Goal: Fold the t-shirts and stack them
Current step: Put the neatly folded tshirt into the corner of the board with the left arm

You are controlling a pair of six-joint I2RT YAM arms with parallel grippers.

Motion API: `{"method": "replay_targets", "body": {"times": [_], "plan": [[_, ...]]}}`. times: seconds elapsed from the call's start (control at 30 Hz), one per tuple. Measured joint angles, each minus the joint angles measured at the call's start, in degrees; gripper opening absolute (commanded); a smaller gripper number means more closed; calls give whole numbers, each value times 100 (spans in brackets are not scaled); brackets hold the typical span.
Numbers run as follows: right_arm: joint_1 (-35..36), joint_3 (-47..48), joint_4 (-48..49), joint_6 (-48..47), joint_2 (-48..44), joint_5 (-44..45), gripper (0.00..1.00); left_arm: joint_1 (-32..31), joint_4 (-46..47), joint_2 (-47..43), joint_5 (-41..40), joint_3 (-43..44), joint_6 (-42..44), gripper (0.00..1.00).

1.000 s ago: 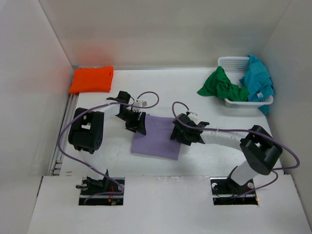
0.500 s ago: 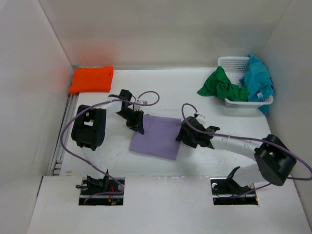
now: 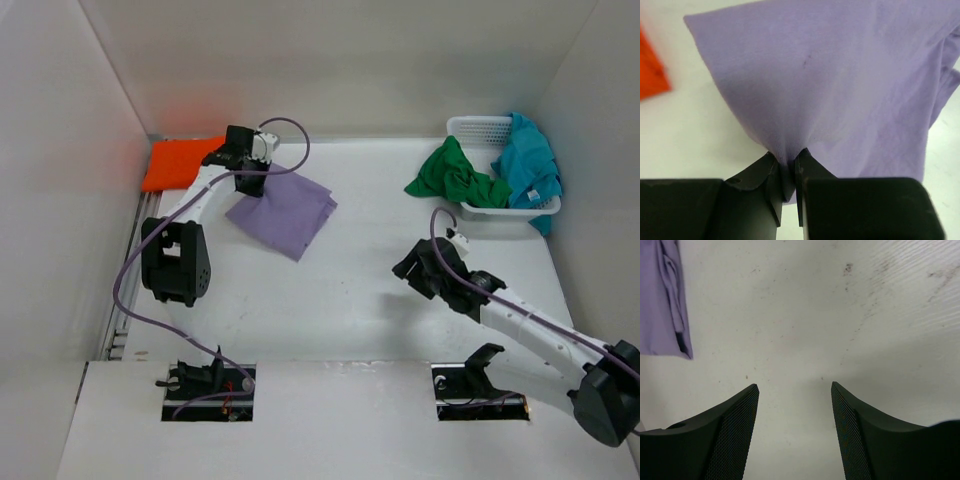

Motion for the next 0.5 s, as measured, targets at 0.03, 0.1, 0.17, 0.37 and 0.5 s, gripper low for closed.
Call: {"method": "replay_targets", "body": {"times": [0.03,0.1,0.17,0.37,0.5], "plan": [[-28,-46,-50,0,-94,4,64,33,55,109,-179,146,85,0],[-61,-118,-140,-2,-238,22,64,74,144,302,-498,415,258,0],[-61,-170,-179,-2,-291,28,64,129,234,474,-791,704,455,0],[-61,-321,-260,2,-299,28,64,282,542,903,-1394,1615,1097,0],[-61,-400,-313,0,-297,26,65,487,675,1141,-1604,2188,1373,0]]}}
